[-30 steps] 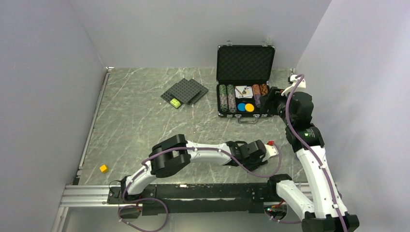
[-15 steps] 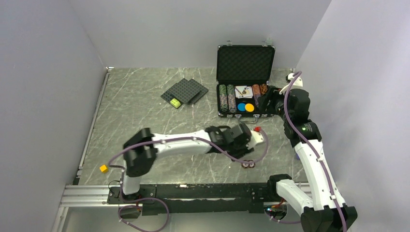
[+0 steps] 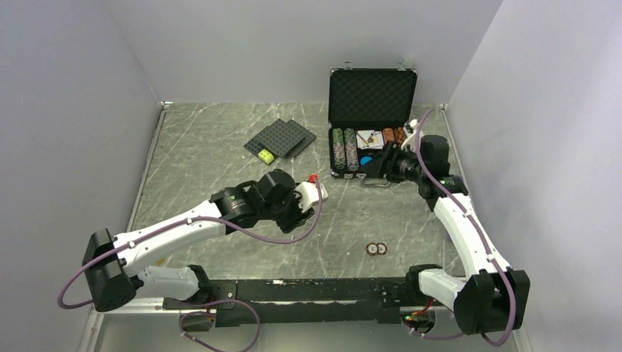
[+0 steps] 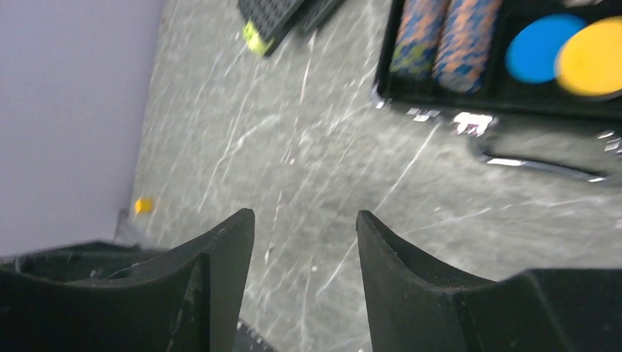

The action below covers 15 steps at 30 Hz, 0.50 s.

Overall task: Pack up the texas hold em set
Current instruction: Pick up the poker chip from the center of the board.

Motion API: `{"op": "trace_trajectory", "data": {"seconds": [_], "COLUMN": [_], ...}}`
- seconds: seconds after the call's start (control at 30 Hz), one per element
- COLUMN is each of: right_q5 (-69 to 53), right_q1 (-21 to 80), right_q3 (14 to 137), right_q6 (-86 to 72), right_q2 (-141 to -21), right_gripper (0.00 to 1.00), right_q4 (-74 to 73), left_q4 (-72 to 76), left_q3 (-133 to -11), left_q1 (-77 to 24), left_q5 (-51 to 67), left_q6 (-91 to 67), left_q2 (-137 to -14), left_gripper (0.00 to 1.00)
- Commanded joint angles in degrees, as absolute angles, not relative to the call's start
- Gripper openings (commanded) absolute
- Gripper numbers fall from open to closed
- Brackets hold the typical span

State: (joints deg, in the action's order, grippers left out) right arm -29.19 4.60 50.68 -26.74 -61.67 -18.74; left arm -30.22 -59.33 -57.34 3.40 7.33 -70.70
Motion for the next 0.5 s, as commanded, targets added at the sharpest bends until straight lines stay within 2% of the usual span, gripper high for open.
{"op": "trace_trajectory", "data": {"seconds": [0.0,0.23,0.47], "right_q5": [-45.08,-47.22,-47.03], "right_q1": [6.43,21.50,28.41], "right_q3": [44.47,35.46,31.69], "right_q6": [-32.34,-43.01,-51.87], "right_q2": [-63.23,-63.09,-67.07], "right_gripper": [0.58,0.67,0.70], "right_q4": [-11.97,2.84,16.95], "left_q4": [-29.27,-26.12,-25.15], "left_q3": [-57.81,-54.22,-53.66], "left_q1": [-55.51,-55.36,-55.61], "left_q5": [8.95,13.16,14.77], "left_q6": [12.83,14.42,14.33], "left_q2": [-67.24,-66.51,-67.06], "left_gripper": [0.00,0.00,0.00]}}
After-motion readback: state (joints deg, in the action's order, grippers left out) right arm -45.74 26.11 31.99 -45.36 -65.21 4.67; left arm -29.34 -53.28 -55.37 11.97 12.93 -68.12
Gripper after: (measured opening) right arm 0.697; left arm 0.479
